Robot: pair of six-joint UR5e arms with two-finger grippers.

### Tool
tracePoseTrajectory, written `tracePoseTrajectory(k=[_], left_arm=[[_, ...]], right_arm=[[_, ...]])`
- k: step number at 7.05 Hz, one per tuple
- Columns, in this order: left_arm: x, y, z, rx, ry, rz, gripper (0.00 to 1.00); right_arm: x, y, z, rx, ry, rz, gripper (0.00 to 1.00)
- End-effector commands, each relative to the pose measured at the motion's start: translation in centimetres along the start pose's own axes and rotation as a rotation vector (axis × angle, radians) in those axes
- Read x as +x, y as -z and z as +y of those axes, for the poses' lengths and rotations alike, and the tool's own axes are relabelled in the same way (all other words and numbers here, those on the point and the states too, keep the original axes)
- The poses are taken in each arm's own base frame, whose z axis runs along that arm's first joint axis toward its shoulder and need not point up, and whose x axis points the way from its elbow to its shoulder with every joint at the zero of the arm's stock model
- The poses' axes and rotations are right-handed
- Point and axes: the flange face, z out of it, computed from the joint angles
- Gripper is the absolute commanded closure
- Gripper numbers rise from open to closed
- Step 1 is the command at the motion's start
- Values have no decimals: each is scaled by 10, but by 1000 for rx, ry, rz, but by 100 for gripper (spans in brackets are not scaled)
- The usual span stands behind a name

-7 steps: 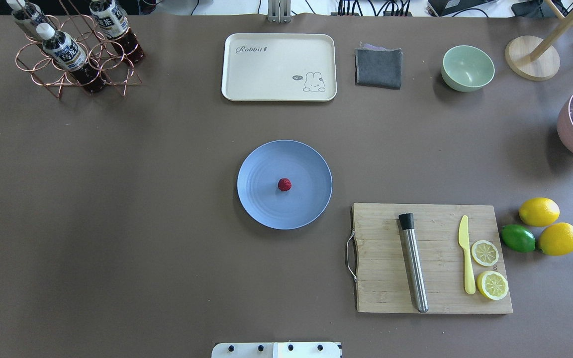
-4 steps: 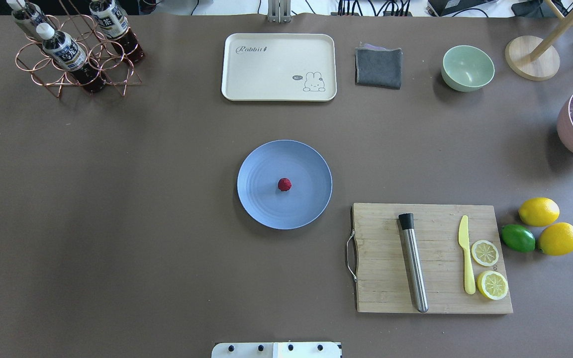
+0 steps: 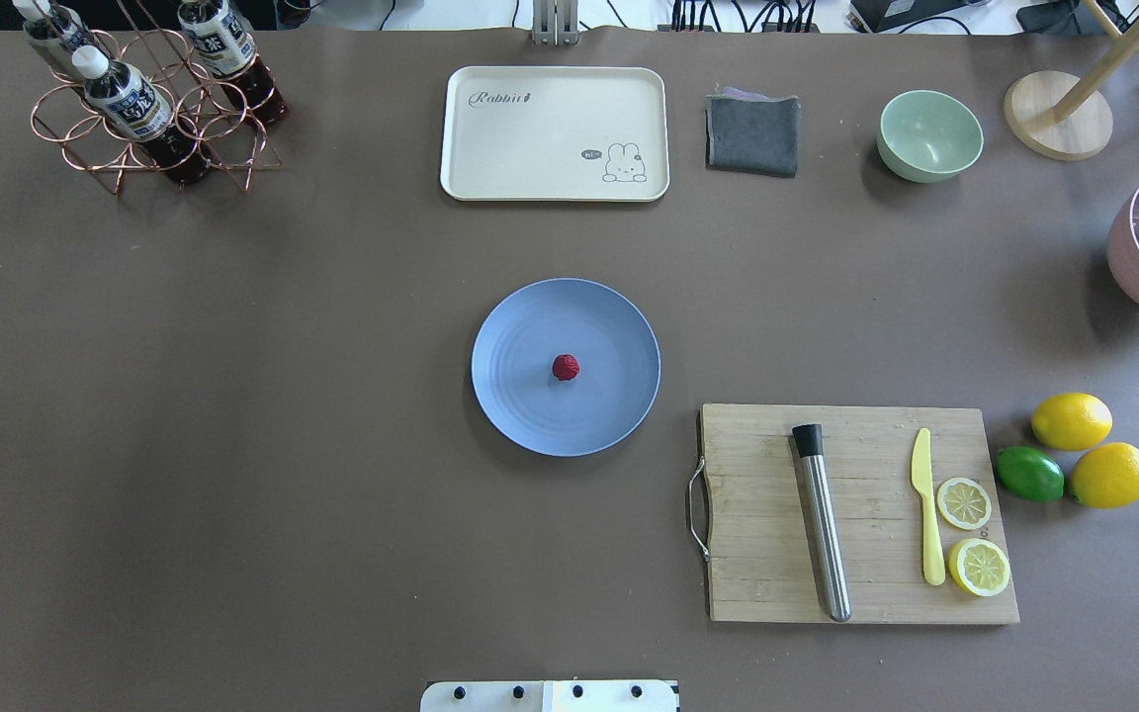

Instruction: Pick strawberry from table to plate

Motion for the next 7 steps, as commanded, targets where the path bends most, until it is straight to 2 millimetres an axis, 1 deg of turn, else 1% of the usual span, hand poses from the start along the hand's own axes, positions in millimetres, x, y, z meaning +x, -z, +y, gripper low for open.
tracePoseTrajectory(k=[1, 5, 7], left_arm=[[0, 0, -1, 1, -1, 0, 2], [0, 1, 0, 4, -1, -1, 2], [-2, 0, 2, 2, 3, -1, 2]], right_arm=[[0, 0, 0, 3, 2, -1, 0], [-1, 2, -7, 8, 6, 0, 0], [-3, 2, -2, 8, 6, -5, 0]])
